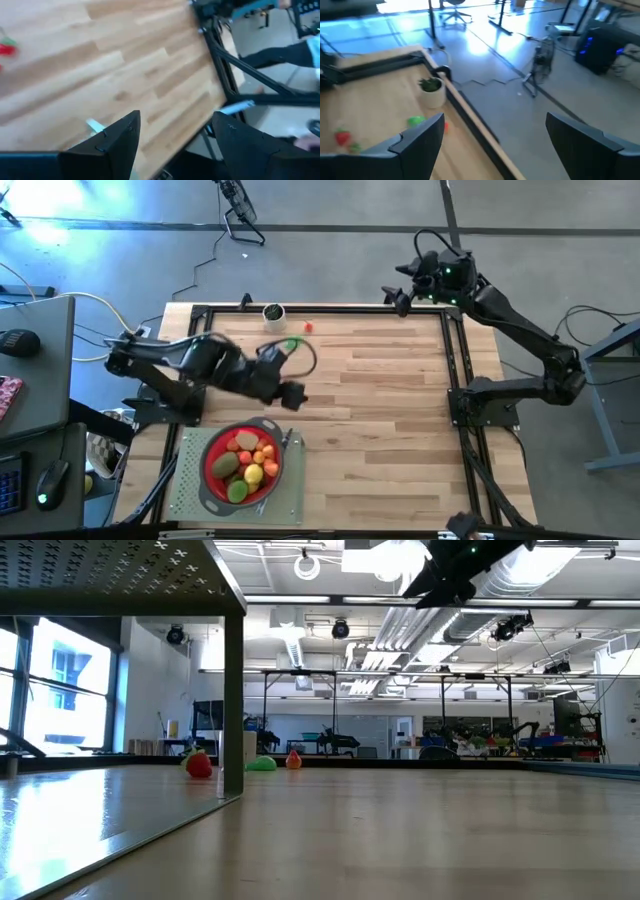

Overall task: Pick & Place Fruit
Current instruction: Put the strawberry into the red strainer bowl on the shelf

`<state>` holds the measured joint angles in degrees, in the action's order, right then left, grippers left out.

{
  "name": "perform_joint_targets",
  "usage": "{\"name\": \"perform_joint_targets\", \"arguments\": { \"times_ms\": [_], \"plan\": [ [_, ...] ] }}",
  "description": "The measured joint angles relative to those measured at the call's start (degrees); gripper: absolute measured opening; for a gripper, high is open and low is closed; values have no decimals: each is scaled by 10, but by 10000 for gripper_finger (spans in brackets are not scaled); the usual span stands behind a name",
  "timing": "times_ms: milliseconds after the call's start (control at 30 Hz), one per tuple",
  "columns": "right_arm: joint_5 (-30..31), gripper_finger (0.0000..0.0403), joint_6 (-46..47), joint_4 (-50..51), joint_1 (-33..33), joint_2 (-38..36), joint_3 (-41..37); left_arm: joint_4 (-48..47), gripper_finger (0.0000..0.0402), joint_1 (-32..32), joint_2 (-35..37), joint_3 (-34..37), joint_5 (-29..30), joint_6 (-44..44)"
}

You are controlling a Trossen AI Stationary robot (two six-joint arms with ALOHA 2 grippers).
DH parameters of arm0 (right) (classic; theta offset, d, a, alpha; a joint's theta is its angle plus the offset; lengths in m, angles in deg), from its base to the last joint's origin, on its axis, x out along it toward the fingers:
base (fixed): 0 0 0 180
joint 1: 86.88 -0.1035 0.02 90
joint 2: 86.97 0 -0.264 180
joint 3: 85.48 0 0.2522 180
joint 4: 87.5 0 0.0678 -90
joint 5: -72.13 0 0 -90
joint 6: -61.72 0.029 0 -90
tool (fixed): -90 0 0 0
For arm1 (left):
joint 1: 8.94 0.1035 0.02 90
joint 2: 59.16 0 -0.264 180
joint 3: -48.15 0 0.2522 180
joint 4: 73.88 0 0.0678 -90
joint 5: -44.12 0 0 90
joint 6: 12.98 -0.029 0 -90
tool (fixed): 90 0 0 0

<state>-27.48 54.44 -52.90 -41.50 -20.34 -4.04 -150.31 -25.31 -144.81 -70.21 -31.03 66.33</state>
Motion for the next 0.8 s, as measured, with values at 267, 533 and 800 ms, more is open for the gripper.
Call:
{"name": "perform_joint_targets", "arguments": {
  "times_ms": [267, 533, 800],
  "plan": [
    [56, 341, -33, 25, 0, 0, 0, -39, 244, 115, -6, 1, -20, -104],
    [14, 341, -33, 36, 0, 1, 0, -64, 244, 206, -23, 0, -20, -177],
    [-69, 340, -32, 37, 0, 1, 0, -81, 244, 260, -49, 0, -24, -228]
  ]
}}
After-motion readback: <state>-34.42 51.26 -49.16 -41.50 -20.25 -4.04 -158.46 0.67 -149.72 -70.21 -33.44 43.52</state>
